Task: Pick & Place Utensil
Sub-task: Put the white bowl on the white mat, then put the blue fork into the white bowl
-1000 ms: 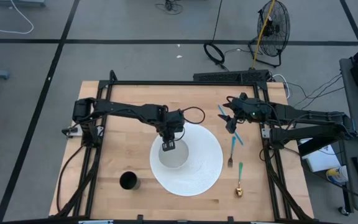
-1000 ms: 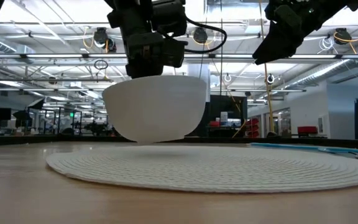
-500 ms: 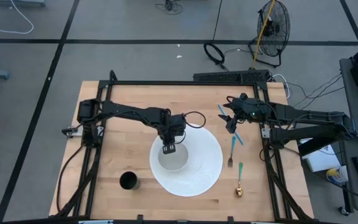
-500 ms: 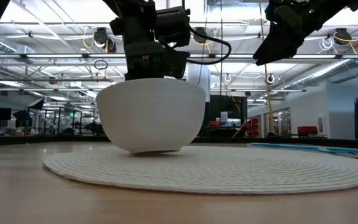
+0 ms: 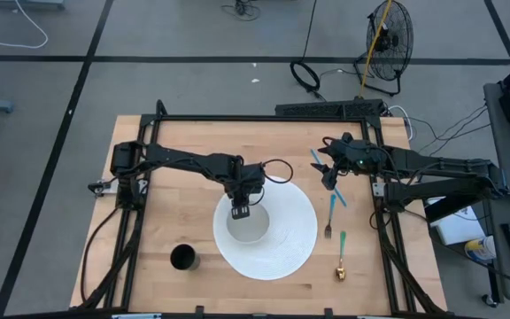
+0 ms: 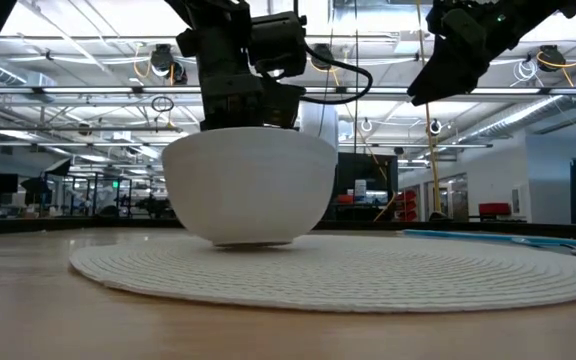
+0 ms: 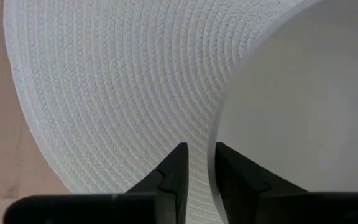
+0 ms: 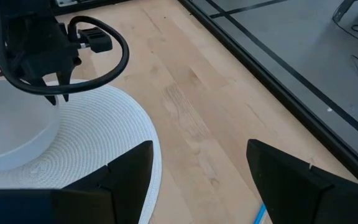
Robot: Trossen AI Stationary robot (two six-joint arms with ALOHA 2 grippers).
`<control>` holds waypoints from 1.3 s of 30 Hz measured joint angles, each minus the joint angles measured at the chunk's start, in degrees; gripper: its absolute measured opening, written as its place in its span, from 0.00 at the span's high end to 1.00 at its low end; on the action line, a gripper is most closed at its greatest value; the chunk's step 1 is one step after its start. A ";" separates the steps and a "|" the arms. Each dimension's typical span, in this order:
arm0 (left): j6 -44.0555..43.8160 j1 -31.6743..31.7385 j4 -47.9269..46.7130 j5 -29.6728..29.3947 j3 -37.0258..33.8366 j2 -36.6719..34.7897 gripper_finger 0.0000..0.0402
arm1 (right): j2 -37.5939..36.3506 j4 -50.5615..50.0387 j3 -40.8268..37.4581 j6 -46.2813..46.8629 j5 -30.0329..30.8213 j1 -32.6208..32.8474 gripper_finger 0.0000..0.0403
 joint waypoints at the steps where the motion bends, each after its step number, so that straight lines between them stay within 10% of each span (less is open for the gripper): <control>1: 0.08 0.00 0.00 0.00 0.00 -0.02 0.78 | -0.02 -0.13 0.00 0.00 0.00 -0.01 0.37; 19: 2.46 -0.22 1.20 -0.05 -0.02 -9.34 0.62 | -0.01 -0.74 0.00 0.05 0.00 -0.02 0.37; 39: 4.82 0.68 -7.91 -19.94 -7.18 -40.51 0.62 | 0.00 -1.72 -3.37 0.76 -5.80 2.27 0.37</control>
